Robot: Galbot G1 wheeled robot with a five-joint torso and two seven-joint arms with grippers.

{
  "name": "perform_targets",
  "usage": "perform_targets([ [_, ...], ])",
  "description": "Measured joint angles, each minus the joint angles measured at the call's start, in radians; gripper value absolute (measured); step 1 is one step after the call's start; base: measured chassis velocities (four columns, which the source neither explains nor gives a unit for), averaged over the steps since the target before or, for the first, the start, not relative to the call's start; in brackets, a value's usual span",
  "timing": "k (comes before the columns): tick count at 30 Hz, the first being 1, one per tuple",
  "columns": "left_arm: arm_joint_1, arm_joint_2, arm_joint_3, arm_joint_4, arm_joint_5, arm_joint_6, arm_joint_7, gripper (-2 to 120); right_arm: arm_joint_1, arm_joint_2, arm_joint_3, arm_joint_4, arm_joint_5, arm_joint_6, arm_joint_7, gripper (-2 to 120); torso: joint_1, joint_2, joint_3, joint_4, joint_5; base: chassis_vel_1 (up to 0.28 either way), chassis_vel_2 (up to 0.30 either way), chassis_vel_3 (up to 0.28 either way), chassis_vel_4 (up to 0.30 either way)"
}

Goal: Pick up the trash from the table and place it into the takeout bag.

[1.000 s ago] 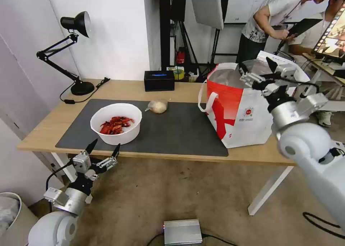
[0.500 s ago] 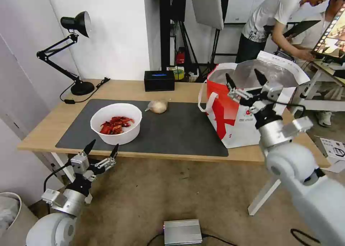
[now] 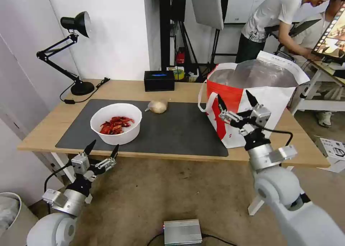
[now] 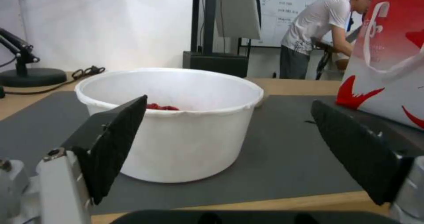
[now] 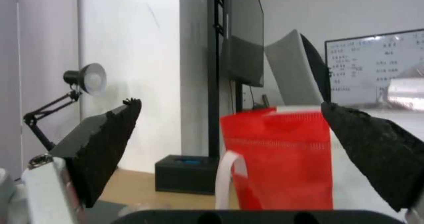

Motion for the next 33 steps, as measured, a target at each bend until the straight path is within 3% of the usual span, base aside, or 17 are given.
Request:
perform_targets([
  [7,0.002,0.000,0.000,-0.001,0.000,-0.001,0.000,100,-0.082,0.060,0.030,0.027,-0.054,0.011,0.002,100,0.000,0.000,0.000,0.0000,0.0000,0.000,0.000,0.000,0.000],
  [17,0.001,-0.002,0.002,0.011,0.001,-0.003,0.004,100,-0.221,0.123,0.062,0.068,-0.182,-0.020,0.105,100,0.000,0.000,0.000,0.0000,0.0000,0.000,0.000,0.000,0.000],
  [33,-0.002,-0.005,0.003,0.029,0.029,0.002,0.001,100,-0.299,0.203,0.007,0.041,-0.235,-0.116,0.210,100,0.000,0.000,0.000,0.0000,0.0001,0.000,0.000,0.000,0.000],
])
